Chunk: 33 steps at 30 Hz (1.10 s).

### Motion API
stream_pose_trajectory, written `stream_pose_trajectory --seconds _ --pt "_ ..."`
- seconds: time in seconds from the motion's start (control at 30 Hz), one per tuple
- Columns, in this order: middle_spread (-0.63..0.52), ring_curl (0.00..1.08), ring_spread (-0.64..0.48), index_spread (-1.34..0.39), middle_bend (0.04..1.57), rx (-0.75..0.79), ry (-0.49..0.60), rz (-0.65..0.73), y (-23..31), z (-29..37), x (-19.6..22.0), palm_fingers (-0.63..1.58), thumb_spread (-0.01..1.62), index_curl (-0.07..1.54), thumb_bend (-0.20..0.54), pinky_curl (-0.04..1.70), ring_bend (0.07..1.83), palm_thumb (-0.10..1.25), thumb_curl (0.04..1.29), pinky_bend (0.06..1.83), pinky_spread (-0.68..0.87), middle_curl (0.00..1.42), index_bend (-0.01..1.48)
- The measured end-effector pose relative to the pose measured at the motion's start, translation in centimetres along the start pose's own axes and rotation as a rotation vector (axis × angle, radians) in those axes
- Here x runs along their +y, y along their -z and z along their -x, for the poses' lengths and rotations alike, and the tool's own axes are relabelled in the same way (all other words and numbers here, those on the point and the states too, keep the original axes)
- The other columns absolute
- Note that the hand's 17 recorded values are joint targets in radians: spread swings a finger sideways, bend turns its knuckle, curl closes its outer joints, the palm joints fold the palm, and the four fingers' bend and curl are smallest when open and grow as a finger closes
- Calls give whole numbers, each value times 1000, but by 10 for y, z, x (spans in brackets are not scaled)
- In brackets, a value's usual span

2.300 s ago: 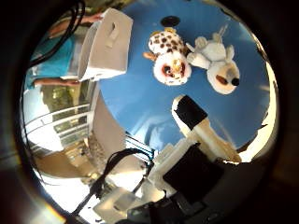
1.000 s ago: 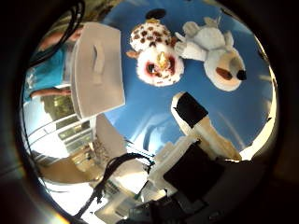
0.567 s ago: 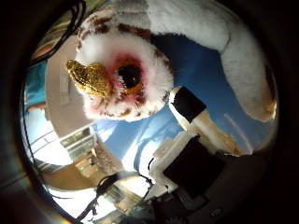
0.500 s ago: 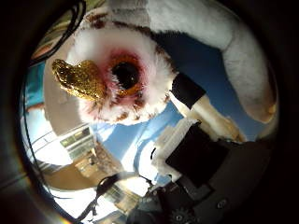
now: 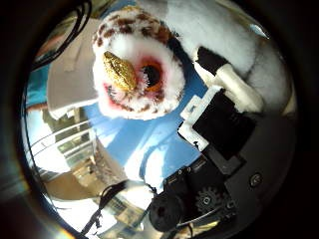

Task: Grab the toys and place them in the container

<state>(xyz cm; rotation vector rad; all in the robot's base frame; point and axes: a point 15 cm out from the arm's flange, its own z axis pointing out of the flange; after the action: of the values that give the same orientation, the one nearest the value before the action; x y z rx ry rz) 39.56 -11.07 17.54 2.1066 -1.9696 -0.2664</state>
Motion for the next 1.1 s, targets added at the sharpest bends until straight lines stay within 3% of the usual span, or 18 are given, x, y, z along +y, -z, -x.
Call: stream_pose_trajectory --seconds 0.13,0.5,0.67,0.83,1.1 --pt "-222 731 -70 -743 1089 -39 46 100 20 4 50 1011 1073 82 23 331 1346 997 638 1602 204 941 504" --pt "-227 787 -103 -943 1153 -54 170 -29 126 49 141 927 1106 25 -12 425 1405 989 728 1698 138 1038 709" --pt "-220 800 -108 -1003 1177 -95 280 -209 194 107 151 919 1100 -12 -11 463 1412 986 764 1723 130 1060 775" --pt "-213 811 -111 -1048 1197 -216 365 -266 216 178 154 910 1094 -18 -10 496 1417 993 798 1728 122 1069 820" --pt "-203 824 -114 -1097 1224 -233 431 -372 267 283 121 901 1083 -20 -13 539 1432 984 840 1715 117 1074 868"
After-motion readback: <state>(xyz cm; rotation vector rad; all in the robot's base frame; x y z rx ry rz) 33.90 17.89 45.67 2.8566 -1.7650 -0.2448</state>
